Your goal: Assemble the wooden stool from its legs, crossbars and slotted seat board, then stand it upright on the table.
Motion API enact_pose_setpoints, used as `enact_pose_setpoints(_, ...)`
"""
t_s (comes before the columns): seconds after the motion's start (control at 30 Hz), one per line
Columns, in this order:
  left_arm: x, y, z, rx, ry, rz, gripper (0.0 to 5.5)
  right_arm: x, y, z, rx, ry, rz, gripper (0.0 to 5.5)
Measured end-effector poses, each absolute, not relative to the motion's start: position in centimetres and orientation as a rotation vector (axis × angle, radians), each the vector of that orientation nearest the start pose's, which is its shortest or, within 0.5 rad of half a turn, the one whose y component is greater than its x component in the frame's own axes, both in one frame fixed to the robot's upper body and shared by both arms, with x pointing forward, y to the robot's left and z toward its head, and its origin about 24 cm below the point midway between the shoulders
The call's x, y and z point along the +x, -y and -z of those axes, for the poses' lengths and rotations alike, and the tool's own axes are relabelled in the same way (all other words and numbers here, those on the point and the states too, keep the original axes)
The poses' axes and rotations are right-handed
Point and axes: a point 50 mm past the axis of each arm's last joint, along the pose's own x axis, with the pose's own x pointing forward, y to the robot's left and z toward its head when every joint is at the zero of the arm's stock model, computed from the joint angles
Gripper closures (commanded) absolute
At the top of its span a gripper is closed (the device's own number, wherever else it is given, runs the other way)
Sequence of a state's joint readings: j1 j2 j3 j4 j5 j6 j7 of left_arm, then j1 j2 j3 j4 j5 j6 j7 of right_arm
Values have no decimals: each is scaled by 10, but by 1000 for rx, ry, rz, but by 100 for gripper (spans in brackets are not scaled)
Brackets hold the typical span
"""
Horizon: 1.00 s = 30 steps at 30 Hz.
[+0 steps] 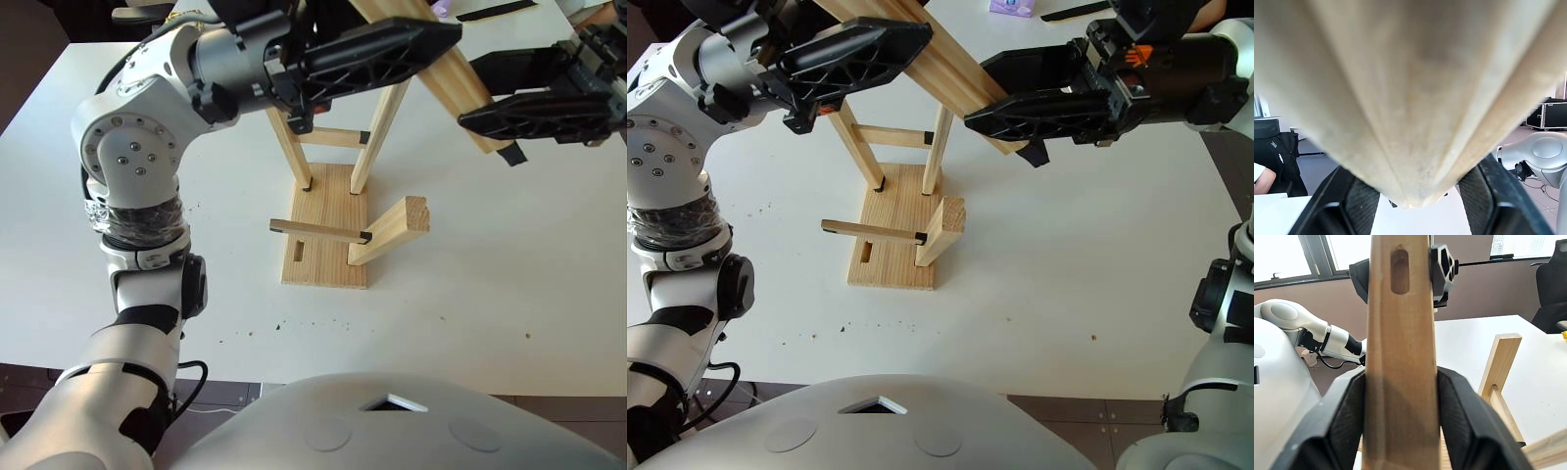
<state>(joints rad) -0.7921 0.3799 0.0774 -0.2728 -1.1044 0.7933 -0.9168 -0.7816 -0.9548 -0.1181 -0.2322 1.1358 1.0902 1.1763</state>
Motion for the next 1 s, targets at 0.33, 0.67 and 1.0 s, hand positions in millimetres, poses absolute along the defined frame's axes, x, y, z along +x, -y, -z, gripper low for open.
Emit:
enact_pose_setpoints(0.33, 252, -97, -276, -243, 341, 1687, 336, 239, 182, -286, -63, -190, -1573, 344)
enact_pose_setpoints(0.67, 265, -103, -276, -293, 344, 1577, 338, 249, 188, -276, -177, -193, -1447, 251)
enact_pose_setpoints(1.0, 271, -137, -301, -160, 385, 1452, 338, 248, 235, -233, -146, -343, -1292, 251)
